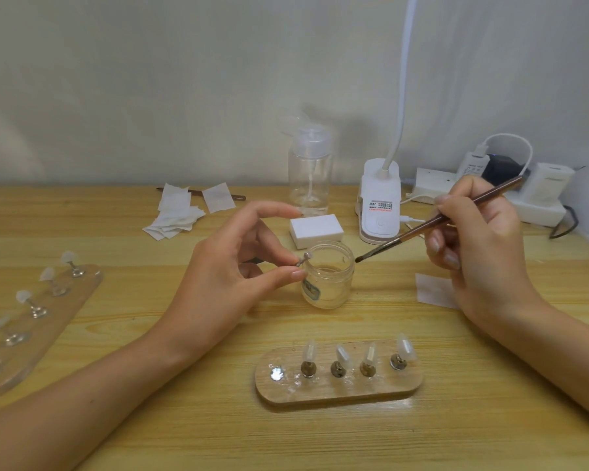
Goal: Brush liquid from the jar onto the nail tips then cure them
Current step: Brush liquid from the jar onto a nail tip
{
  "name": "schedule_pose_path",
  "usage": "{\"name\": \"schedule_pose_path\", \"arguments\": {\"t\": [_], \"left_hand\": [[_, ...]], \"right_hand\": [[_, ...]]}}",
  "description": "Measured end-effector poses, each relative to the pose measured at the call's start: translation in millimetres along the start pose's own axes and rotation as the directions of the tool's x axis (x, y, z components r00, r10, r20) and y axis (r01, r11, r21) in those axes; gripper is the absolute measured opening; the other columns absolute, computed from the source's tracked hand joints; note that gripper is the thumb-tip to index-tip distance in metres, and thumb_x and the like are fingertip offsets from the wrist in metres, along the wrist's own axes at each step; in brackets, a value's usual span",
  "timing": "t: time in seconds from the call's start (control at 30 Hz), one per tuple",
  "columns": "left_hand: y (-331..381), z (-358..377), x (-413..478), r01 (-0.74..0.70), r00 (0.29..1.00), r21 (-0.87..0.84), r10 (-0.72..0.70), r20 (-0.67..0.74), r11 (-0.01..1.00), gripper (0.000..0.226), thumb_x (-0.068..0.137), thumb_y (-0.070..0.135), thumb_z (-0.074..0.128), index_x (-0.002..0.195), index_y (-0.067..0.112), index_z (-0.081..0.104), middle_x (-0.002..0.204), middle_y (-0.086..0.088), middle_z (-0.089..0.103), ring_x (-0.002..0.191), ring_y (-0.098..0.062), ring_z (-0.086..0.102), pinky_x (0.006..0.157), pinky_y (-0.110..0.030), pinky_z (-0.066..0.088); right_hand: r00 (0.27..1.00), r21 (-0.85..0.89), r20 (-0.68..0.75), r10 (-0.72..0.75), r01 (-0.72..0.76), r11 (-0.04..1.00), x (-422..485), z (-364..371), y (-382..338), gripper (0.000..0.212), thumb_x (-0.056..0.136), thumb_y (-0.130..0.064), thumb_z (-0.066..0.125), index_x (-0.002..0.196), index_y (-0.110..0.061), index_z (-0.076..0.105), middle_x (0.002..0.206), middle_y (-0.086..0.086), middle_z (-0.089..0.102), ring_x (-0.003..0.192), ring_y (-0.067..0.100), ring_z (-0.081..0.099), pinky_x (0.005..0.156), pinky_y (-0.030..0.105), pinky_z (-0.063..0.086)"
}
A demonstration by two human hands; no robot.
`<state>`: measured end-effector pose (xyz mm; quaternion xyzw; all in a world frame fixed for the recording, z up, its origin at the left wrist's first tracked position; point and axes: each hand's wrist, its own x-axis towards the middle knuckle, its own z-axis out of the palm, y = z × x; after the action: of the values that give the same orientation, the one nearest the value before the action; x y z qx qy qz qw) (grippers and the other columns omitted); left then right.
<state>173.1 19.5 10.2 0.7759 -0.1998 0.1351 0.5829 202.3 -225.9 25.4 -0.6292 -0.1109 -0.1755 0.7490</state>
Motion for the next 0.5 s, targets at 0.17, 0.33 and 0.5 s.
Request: {"name": "schedule_pose_path", "arguments": {"t": [0.17, 0.33, 0.5], "left_hand": [[0.8, 0.2, 0.0, -0.001, 1.0, 0.002, 0.001, 0.0, 1.0, 0.049, 0.071, 0.027, 0.078, 0.117, 0.033, 0.062, 0.076, 0.006, 0.066, 0.082, -0.01, 0.071, 0.066, -0.044, 0.054], [0.8, 0.0, -0.4, -0.005, 1.0, 0.01, 0.005, 0.002, 1.0, 0.048, 0.072, 0.026, 0.078, 0.117, 0.033, 0.062, 0.077, 0.005, 0.067, 0.084, -0.012, 0.071, 0.067, -0.045, 0.055], [1.4, 0.3, 0.0, -0.004, 1.0, 0.011, 0.004, 0.0, 1.0, 0.047, 0.072, 0.027, 0.077, 0.117, 0.033, 0.062, 0.077, 0.007, 0.066, 0.083, -0.01, 0.071, 0.066, -0.043, 0.054]], "right_hand": [[1.0, 0.102, -0.002, -0.018, 0.018, 0.995, 1.1, -0.5, -2.9, 0.028, 0.097, -0.008, 0.045, 0.071, -0.02, 0.043, 0.052, -0.002, 0.05, 0.042, 0.01, 0.039, 0.038, 0.019, 0.026], [0.956, 0.009, 0.226, -0.188, 0.191, 0.982, -0.6, -0.4, -7.7, 0.012, 0.087, -0.003, 0.04, 0.085, -0.013, 0.045, 0.065, -0.001, 0.058, 0.052, 0.017, 0.05, 0.041, 0.023, 0.038], [0.912, -0.018, 0.317, -0.262, 0.281, 0.959, -0.3, -1.0, -6.8, 0.022, 0.079, 0.007, 0.034, 0.085, -0.012, 0.042, 0.063, -0.003, 0.056, 0.045, 0.018, 0.039, 0.045, 0.02, 0.037]]}}
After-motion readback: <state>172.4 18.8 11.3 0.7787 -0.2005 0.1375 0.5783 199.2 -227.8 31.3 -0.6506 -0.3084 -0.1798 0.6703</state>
